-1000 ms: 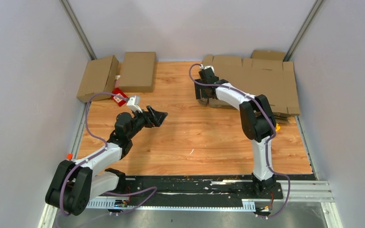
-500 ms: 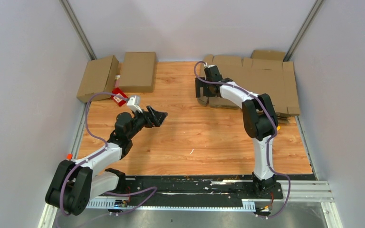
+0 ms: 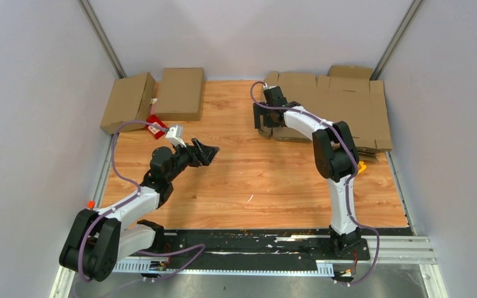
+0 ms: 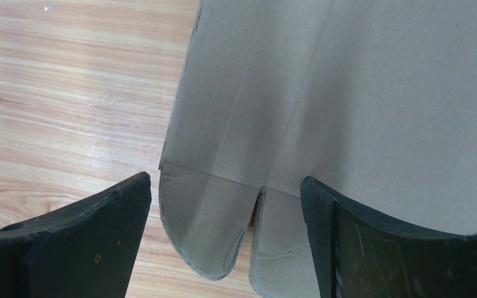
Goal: Fold the paper box
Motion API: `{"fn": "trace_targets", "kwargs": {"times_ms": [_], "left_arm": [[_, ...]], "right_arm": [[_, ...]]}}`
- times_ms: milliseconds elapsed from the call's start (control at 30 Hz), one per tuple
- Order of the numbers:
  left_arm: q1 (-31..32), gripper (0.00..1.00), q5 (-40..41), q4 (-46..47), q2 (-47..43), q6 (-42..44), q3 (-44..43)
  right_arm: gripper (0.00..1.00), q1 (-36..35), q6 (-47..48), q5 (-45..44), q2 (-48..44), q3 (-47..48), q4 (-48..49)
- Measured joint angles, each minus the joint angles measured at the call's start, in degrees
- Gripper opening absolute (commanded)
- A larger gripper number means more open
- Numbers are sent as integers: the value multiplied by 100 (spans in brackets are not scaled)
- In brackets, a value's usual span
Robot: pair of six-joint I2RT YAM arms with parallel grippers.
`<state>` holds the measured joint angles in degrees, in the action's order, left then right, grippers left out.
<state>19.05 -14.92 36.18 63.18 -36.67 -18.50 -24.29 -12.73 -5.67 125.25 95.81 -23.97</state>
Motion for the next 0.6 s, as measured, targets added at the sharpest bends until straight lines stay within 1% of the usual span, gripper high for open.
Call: {"fn": "trace_targets", "kwargs": {"times_ms": [167,267,333,600], "left_arm": [[0,97,0,-2,0,2,0],[0,97,0,-2,0,7,0],[0,97,2,-9,0,13,0],[0,97,4,-37,0,17,0]], "right_arm": [[81,-2,46,-101,9,26,-37],[74,44,20,15,9,24,-37],[71,120,-37,203,-7,-28,39],[64,518,-424,1047,-319,-584,496]]}}
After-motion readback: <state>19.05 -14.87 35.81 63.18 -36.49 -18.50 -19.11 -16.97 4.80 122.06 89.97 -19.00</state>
